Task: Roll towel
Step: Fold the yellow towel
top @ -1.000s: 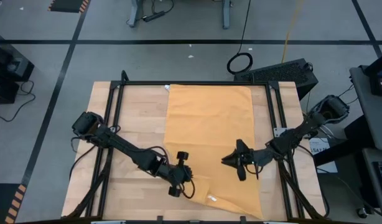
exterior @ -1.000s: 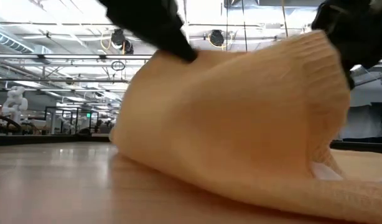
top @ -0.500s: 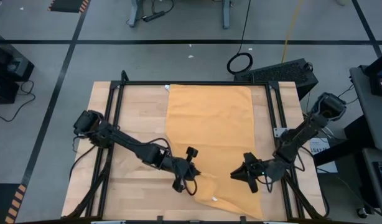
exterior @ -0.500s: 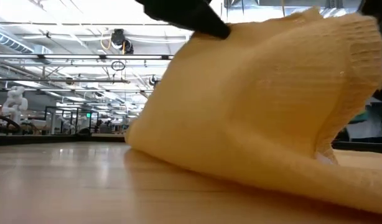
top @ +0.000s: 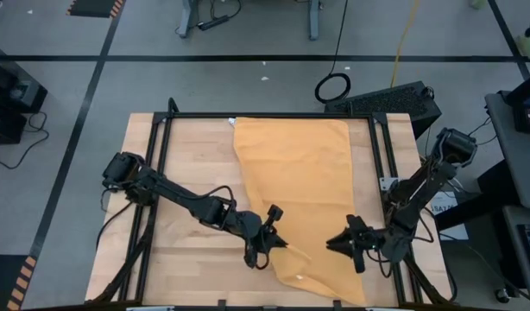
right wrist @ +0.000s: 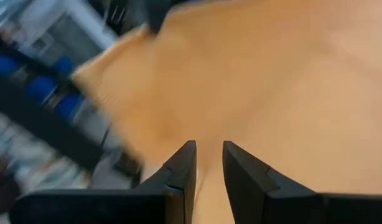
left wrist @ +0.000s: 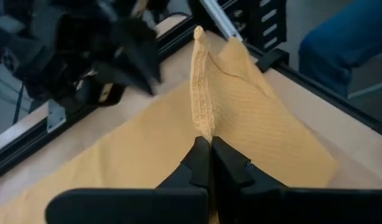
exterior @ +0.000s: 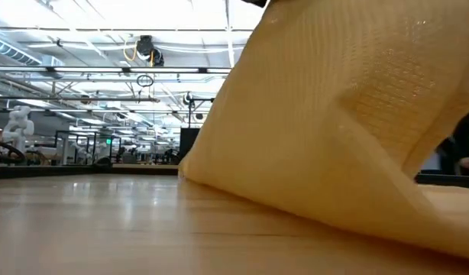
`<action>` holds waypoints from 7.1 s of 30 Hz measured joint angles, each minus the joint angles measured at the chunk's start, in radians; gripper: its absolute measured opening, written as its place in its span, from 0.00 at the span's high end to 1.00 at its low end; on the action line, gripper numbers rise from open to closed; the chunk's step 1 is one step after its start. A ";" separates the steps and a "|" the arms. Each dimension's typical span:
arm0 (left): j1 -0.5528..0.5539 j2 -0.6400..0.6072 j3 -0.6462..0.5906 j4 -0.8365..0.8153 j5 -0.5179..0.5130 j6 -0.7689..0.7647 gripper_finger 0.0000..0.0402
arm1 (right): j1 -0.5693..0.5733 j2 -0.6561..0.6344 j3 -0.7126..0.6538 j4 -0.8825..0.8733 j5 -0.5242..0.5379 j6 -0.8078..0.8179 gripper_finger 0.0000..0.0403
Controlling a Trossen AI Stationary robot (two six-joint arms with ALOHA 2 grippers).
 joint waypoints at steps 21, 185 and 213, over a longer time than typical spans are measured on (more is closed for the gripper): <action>0.108 0.000 0.000 -0.016 -0.002 -0.026 0.99 | -0.029 0.076 0.061 0.252 0.224 -0.490 0.53; -0.153 0.232 -0.052 0.833 -0.573 -0.445 0.38 | 0.051 0.160 0.518 -0.766 0.413 0.318 0.98; -0.050 0.197 0.187 -0.213 -0.685 -0.521 0.38 | 0.192 0.186 0.518 -0.713 0.141 0.460 0.99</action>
